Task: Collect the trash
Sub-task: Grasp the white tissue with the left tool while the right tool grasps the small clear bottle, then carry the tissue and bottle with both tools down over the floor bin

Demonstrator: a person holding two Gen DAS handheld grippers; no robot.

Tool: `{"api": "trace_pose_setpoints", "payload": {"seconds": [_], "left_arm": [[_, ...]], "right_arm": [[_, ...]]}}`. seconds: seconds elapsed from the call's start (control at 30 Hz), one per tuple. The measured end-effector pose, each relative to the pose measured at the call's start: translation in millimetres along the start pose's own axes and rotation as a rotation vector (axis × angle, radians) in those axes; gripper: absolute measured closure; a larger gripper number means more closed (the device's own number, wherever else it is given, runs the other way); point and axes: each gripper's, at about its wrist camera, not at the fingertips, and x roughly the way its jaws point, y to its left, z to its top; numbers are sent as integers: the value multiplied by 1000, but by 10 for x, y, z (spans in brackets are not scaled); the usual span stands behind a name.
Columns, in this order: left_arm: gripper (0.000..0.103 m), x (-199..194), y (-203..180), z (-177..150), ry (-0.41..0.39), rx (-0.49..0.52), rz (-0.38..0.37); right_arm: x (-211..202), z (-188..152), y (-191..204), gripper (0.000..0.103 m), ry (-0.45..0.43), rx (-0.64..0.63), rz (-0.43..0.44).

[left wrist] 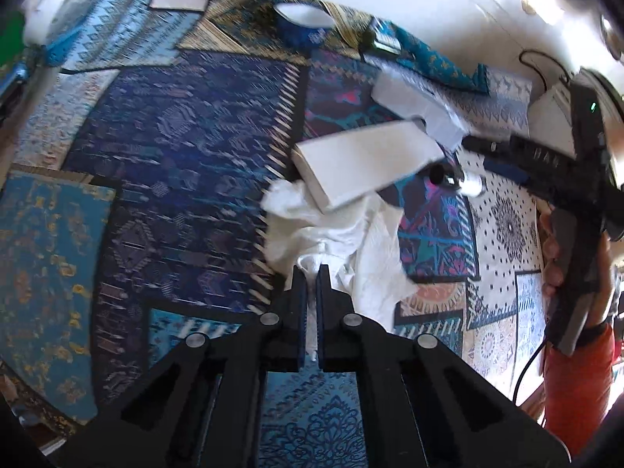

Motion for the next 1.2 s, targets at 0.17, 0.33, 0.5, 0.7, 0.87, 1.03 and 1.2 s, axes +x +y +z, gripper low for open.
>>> {"api": "trace_pose_setpoints", "payload": {"seconds": [0.17, 0.33, 0.5, 0.7, 0.87, 1.03, 1.2], "left_arm": [[101, -286, 187, 119, -78, -47, 24], [101, -463, 207, 218, -135, -70, 38], [101, -534, 128, 273, -153, -54, 29], [101, -530, -8, 268, -149, -36, 15], [101, -638, -161, 225, -180, -13, 6], [101, -834, -326, 144, -247, -34, 4], [101, -1033, -542, -13, -317, -45, 13]], "right_arm": [[174, 3, 30, 44, 82, -70, 44], [206, -130, 73, 44, 137, -108, 57], [170, -300, 215, 47, 162, -195, 30], [196, -360, 294, 77, 159, -220, 3], [74, -452, 268, 77, 122, -167, 10], [-251, -594, 175, 77, 69, -128, 34], [-661, -738, 93, 77, -1, -126, 42]]}}
